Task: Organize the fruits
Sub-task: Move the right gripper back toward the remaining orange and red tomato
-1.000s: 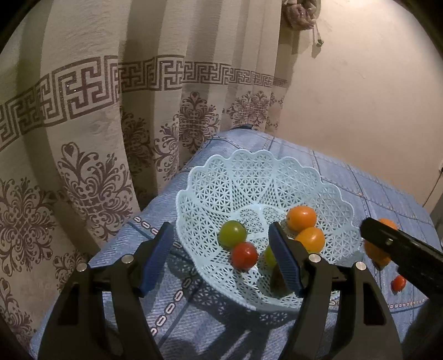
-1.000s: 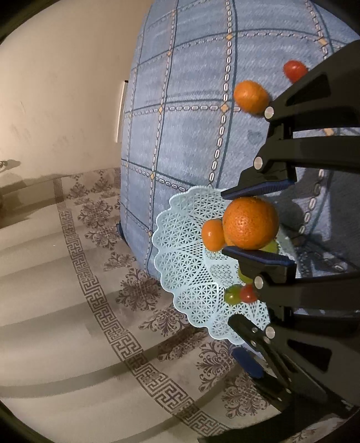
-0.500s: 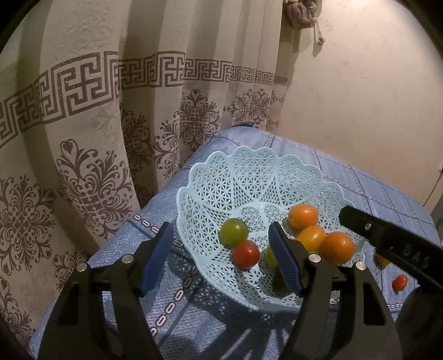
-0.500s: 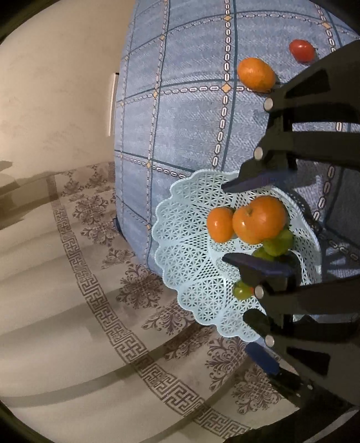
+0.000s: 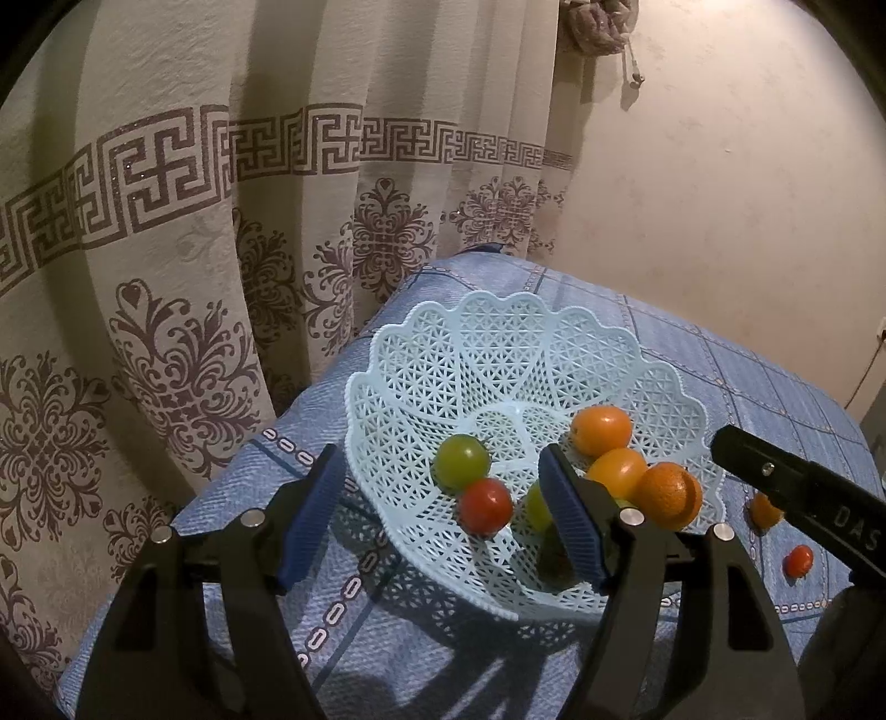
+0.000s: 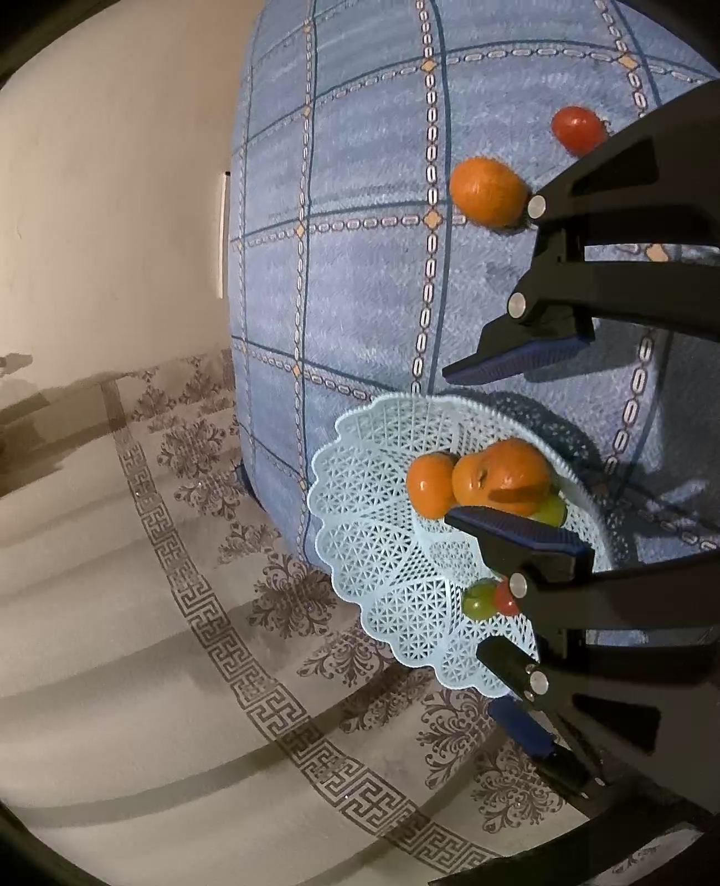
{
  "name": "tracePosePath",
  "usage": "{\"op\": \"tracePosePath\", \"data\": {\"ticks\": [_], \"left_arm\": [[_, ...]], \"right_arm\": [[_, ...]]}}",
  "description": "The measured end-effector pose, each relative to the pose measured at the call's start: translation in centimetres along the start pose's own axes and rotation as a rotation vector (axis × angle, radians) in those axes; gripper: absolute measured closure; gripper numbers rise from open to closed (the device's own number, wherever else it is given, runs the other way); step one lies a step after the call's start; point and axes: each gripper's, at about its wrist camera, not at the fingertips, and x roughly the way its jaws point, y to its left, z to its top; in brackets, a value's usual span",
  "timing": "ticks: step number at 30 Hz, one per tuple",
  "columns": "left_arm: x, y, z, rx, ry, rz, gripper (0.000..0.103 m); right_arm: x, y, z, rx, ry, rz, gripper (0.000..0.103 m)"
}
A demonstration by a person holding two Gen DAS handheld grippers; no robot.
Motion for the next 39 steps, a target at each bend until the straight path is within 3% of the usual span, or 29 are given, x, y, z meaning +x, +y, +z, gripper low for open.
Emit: {"op": "tracePosePath", "data": {"ticks": [5,14,17,25,39], "left_arm": [[-0.2,-0.2,-0.1,0.004,-0.010,-0.008,0.023],[-0.9,-0.8,-0.2,0.021,-0.029,-0.038,0.022],[-1.2,-1.0,-0.2,0.022,-0.039,-0.063,0.016],[-2.4,-2.0,-0.5,0.056,-0.092,-0.089,0.015],[-2.8,-3.6,-1.2,0.116,-0.104,-0.117,0.015]], "right_arm": [[-0.5,-0.9,-0.4,0.016,-0.003,-0.015,0.057],[-1.8,-3.0,-1.3,0.042,-0.016,-0.056,0.057],[-2.2,-3.8,-1.8,0.049,-0.017,-0.080,0.057],[-3.4,-6.9,-3.3,0.087,-0.010,-0.140,0.057],[-5.3,-11.5,-6.5,0.104,0.012,-0.267,0.057]]}}
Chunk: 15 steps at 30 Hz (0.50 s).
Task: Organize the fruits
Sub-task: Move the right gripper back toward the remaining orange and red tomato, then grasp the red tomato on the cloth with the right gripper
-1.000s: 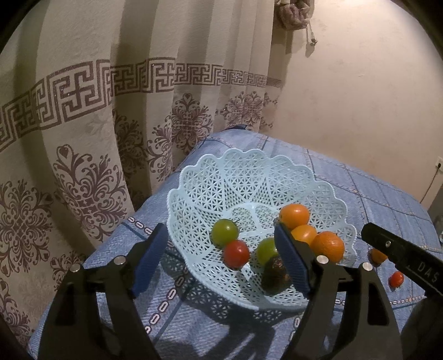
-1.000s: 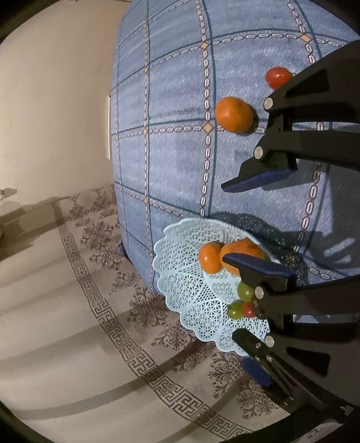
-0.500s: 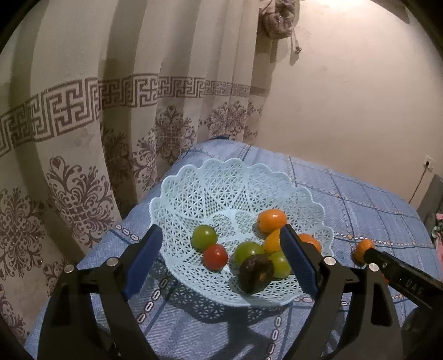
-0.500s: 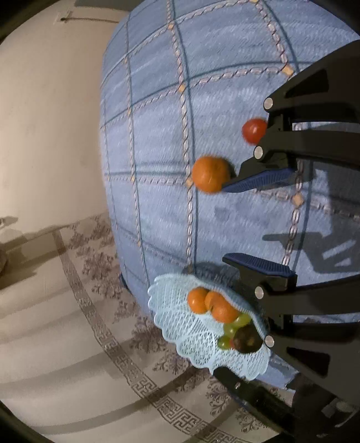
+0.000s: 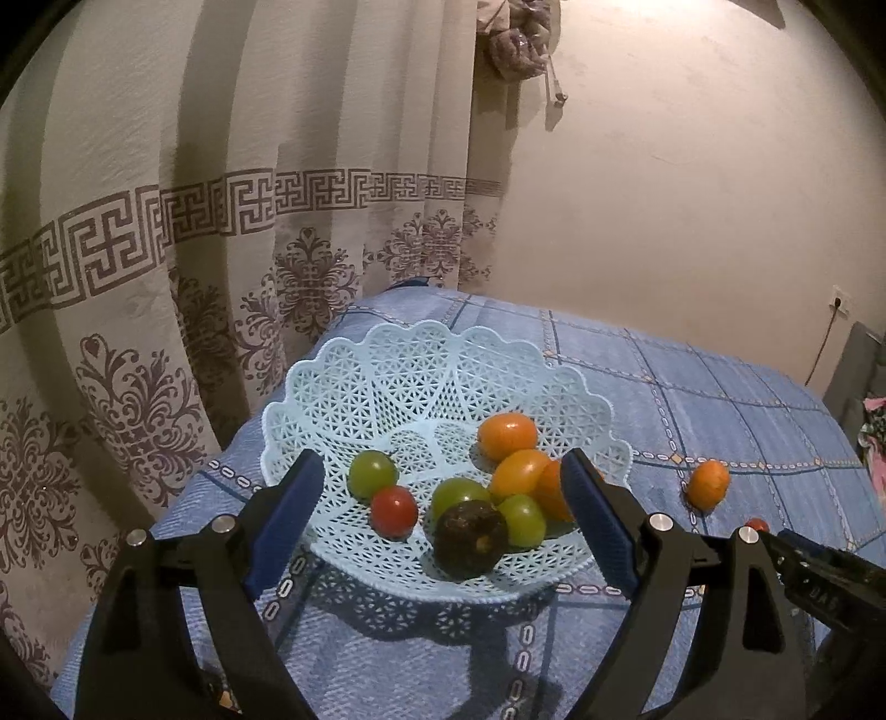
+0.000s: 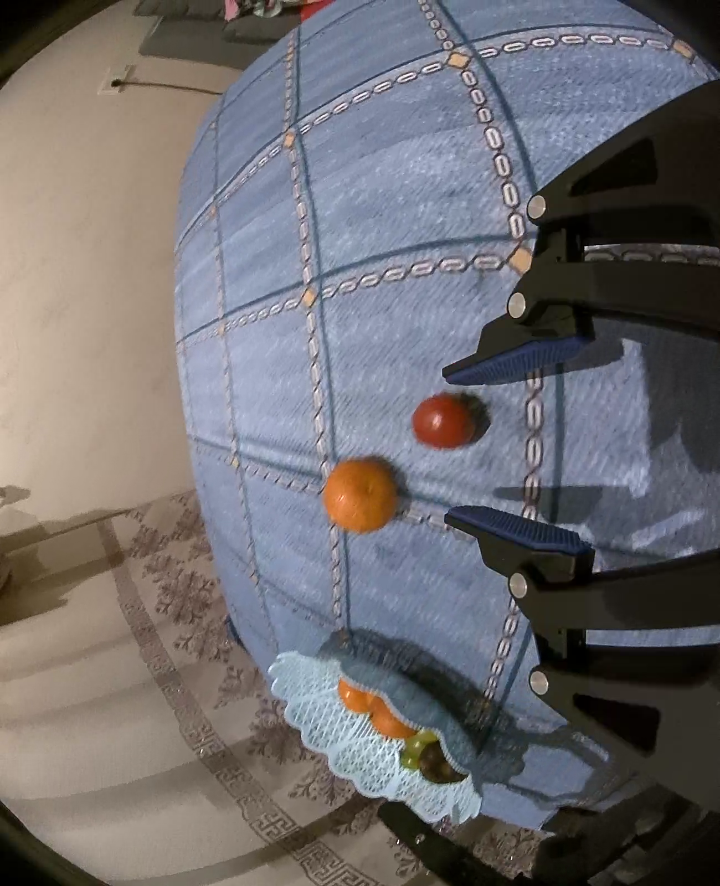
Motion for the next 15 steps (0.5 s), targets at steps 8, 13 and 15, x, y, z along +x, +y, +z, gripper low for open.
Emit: {"op": "tracePosePath", "data": {"ticks": [8,13,15], "left_arm": [[0.1,-0.8,-0.3,0.036,-0.002,0.005,0.015],[0.6,-0.8,-0.5,0.046,0.006,0.025,0.015],[0.8,-0.8,-0.5,0.050,0.008,0.031,0.015]], "right_arm": [[1.6,-0.9,0.3,-0.013,0.023,-0.035,0.057],[2.5,-0.6,1.0,-0.023,0.038,-0.017,0.060],[2.8,-0.3,1.2,-0.036,0.043,-0.008,0.064]]}}
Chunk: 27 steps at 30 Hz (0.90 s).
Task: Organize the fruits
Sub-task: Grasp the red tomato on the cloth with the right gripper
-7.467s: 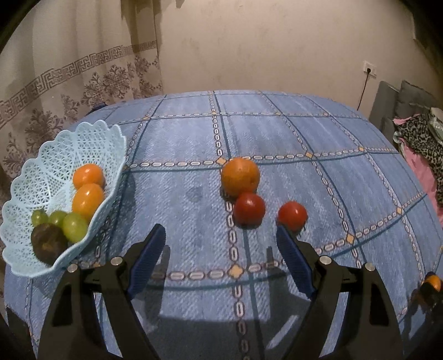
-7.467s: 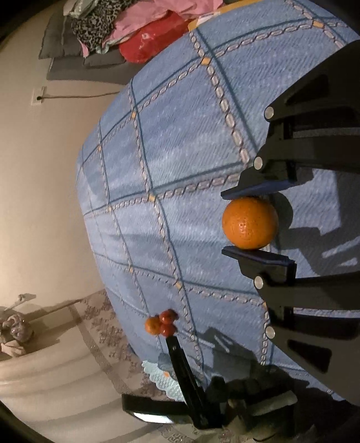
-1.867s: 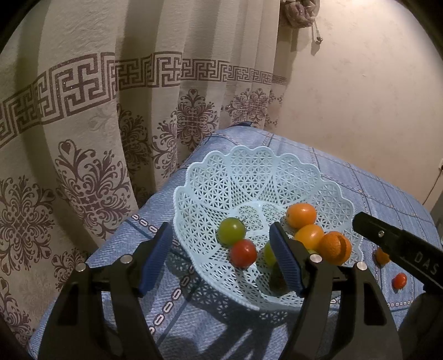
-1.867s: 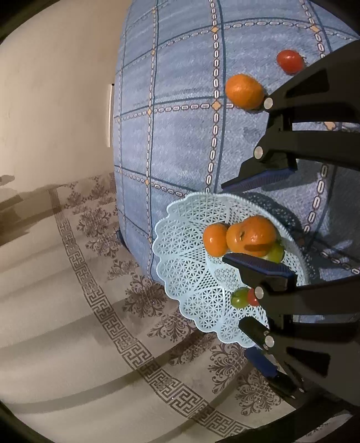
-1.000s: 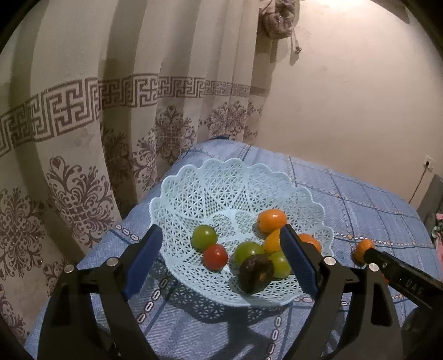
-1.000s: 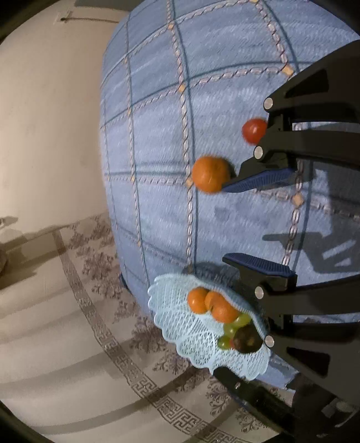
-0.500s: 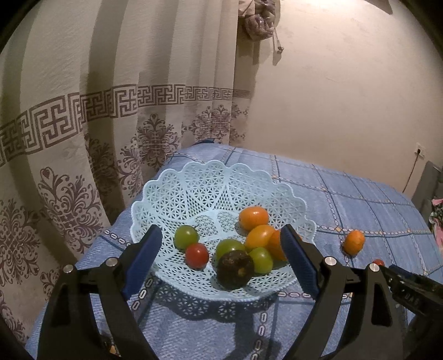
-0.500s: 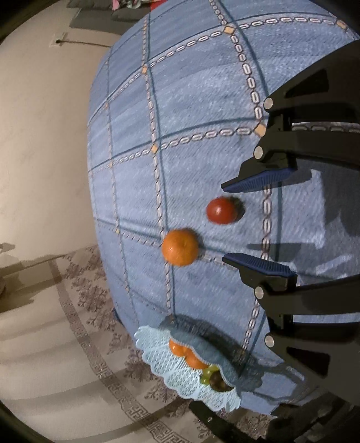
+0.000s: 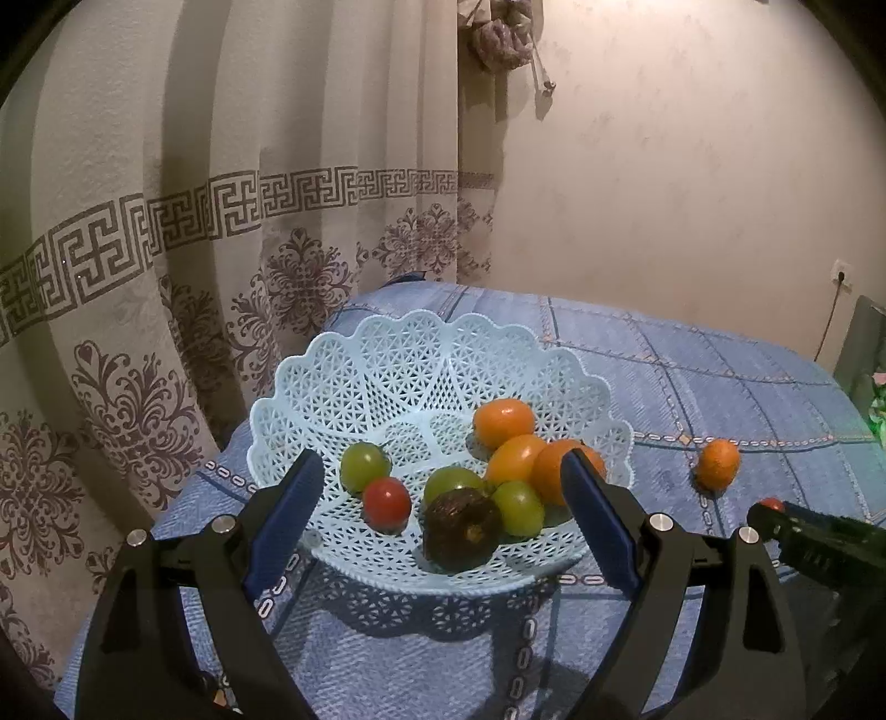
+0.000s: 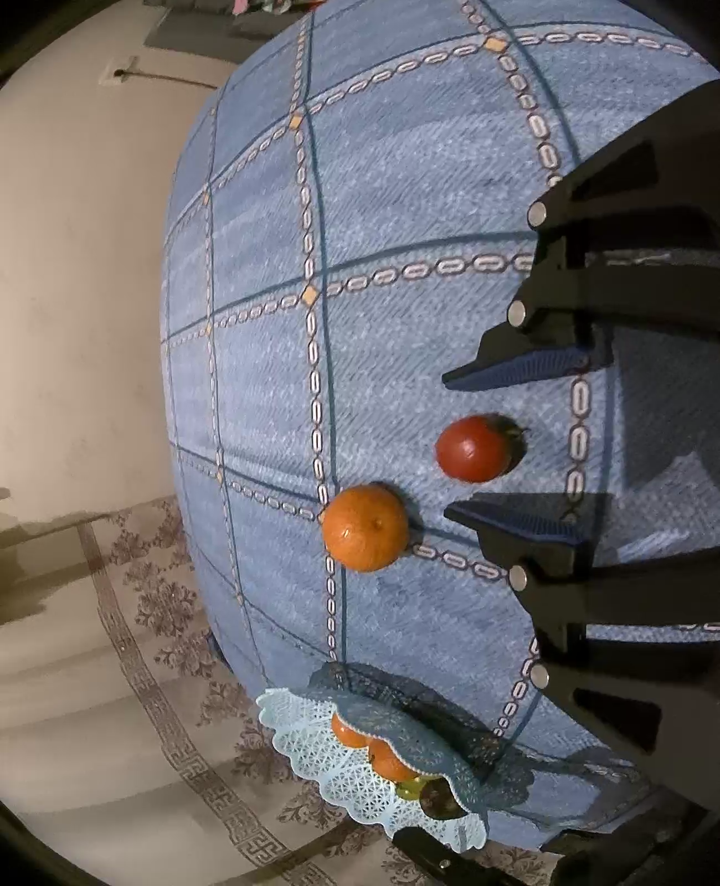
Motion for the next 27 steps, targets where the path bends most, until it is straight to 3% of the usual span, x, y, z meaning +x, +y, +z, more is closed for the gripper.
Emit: {"op": "tracePosePath", "data": {"ticks": [8,14,27], "left_arm": [[0.2,-0.3,-0.1,0.018,-0.001,0.019,0.014],[0.0,-0.8,0.0,0.031,0.003,0.014,0.015],[-1.8,-5.4,0.5,0.131,0.003,-0.102,0.014]], "right_arm": [[0.2,0.1,0.1,-0.013,0.003,-0.006,0.078],[-0.8,-1.0,-0.5,0.012,-0.003,0.007,0.078],[-3.8,-4.7,-1.6,0.046,-0.035,-0.021,0.078]]}}
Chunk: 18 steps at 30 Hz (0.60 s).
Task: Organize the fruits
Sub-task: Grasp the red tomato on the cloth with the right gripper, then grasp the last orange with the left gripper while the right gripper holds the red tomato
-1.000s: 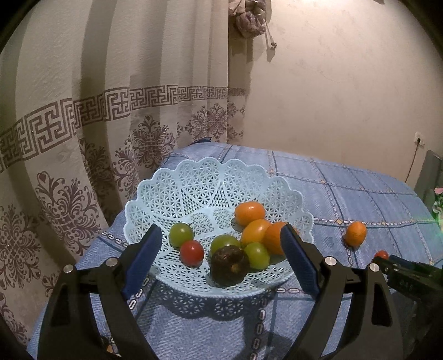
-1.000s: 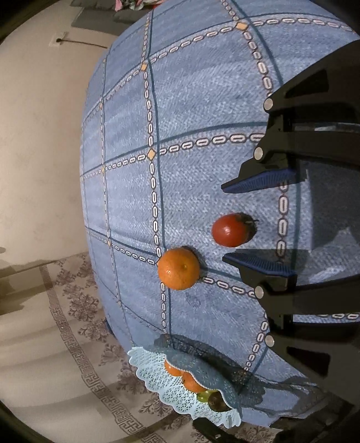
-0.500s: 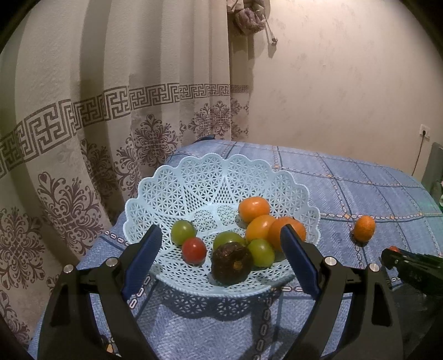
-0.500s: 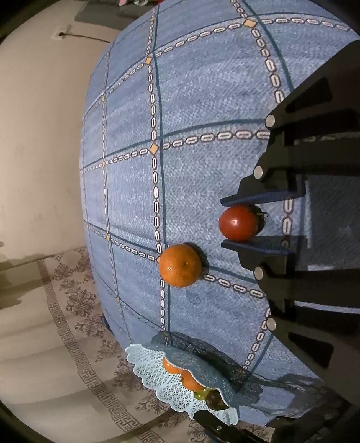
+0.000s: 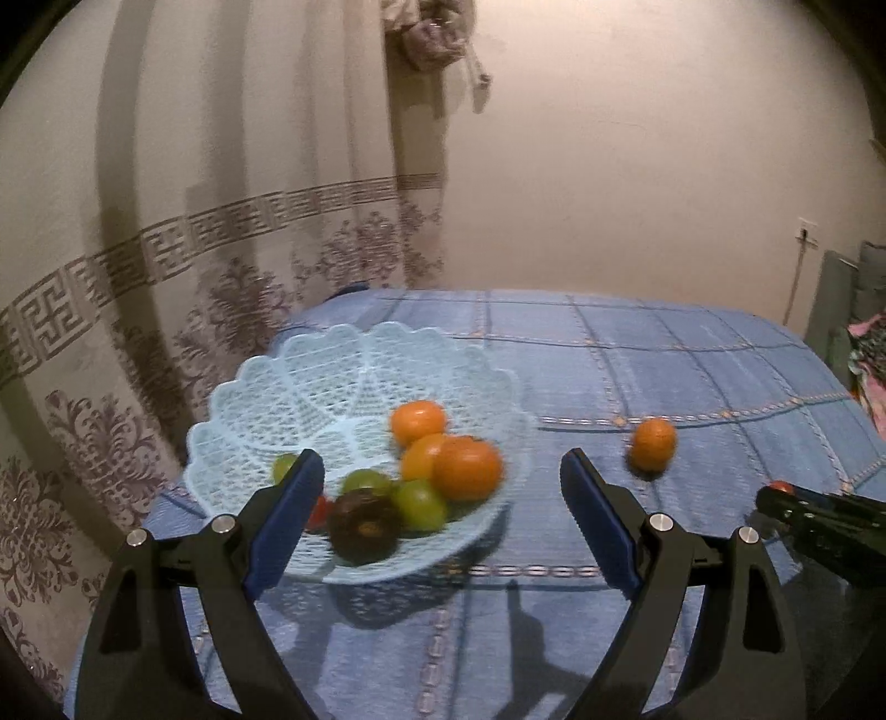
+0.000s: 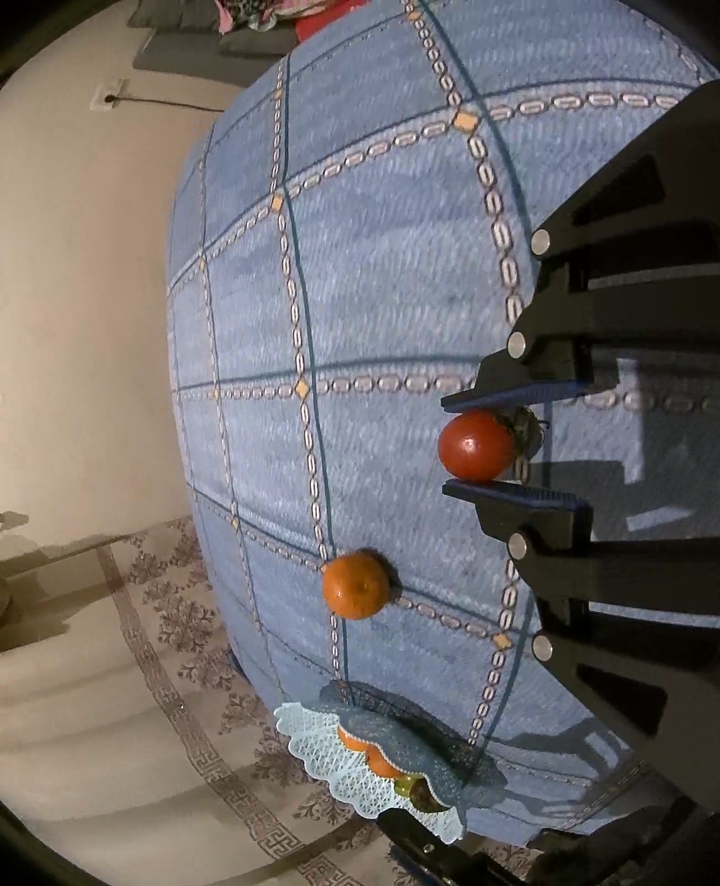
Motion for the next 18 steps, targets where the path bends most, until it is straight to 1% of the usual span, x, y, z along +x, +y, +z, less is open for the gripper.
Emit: {"op": "tracePosePath", "data": {"ticks": [5,8,14,18], "left_arm": [[-0.1,-2.9,0.4,0.059,-0.004,-0.039,0.014],[0.1,-4.4,0.7,0.076,0.006,-0.070,0.014],[1.1,-7.0,1.2,0.103,0.037,-0.128,0.014],[2.3,-8.5,1.3,0.114,0.073,-0.175,0.015]], "right_arm": [[-0.4,-1.7,-0.2,0.020,-0.008,-0.017,0.078],[-0.5,-2.6,-0.2,0.043,-0.012,-0.018,0.078],[-0.7,-3.2,-0.3,0.063,-0.016,-0.001,0.078],[-0.8,-3.5,-0.4,0.070,-0.016,0.004,0.078]]}}
